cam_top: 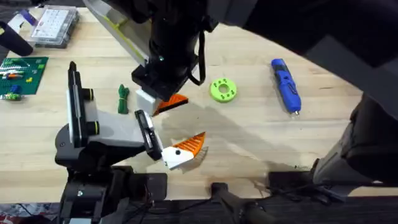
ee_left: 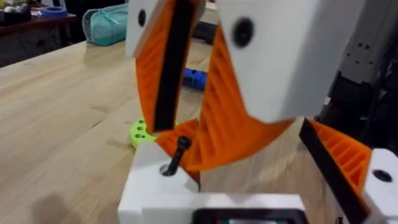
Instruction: Pick up the gripper from the table and insert it into the empty holder that is missing its gripper. Then pick up a screw, insert it into the mounting hole, and use the screwdriver to tighten it. Finally, clean up the table by picking up the vegetable and placing it into the bucket.
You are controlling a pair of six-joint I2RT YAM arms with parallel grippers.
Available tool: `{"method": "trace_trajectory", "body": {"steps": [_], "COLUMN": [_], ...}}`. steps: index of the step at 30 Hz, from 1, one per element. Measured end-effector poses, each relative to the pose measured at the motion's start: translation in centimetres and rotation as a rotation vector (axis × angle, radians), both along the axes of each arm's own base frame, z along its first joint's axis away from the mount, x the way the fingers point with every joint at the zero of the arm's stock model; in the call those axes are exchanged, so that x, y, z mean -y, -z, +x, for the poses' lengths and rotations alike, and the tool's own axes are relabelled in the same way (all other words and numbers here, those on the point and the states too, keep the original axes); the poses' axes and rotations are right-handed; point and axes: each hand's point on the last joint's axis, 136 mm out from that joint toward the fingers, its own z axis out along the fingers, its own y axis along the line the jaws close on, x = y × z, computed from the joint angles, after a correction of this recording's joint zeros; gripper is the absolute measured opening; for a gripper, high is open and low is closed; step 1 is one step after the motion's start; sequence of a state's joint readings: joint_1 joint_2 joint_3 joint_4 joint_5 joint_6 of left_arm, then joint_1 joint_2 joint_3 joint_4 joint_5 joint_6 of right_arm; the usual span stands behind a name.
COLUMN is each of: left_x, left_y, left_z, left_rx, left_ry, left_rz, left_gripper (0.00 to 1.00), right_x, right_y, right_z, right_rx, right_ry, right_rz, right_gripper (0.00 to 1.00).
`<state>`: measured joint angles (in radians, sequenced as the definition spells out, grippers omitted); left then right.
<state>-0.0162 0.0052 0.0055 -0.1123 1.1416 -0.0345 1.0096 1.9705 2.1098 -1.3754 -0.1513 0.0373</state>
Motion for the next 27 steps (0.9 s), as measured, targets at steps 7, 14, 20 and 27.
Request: {"method": "trace_trajectory", "body": {"steps": [7,14,20,27], "left_x": [0.0,0.0,0.0,0.0], "left_y": [0.0,0.0,0.0,0.0], "left_z": [0.0,0.01,0.01,0.01], "left_rx": [0.0,0.0,0.0,0.0], "left_ry": [0.0,0.0,0.0,0.0], "left_rz": [0.0,0.0,0.0,0.0], "left_gripper": [0.986,0.986,0.986,0.986], "right_x": [-0.26,-0.44,-0.43,-0.42], "right_y": [-0.08,-0.14,-0.13,-0.14], "right_z": [0.16,0.28,0.27,0.26], "right_rx": [0.007,0.011,0.011,0.011], "right_ry": [0.001,0.001,0.001,0.001], "right_rz": [0.011,0.019,0.018,0.018], "right_gripper": [0.393,0.338,0.254,0.145]}}
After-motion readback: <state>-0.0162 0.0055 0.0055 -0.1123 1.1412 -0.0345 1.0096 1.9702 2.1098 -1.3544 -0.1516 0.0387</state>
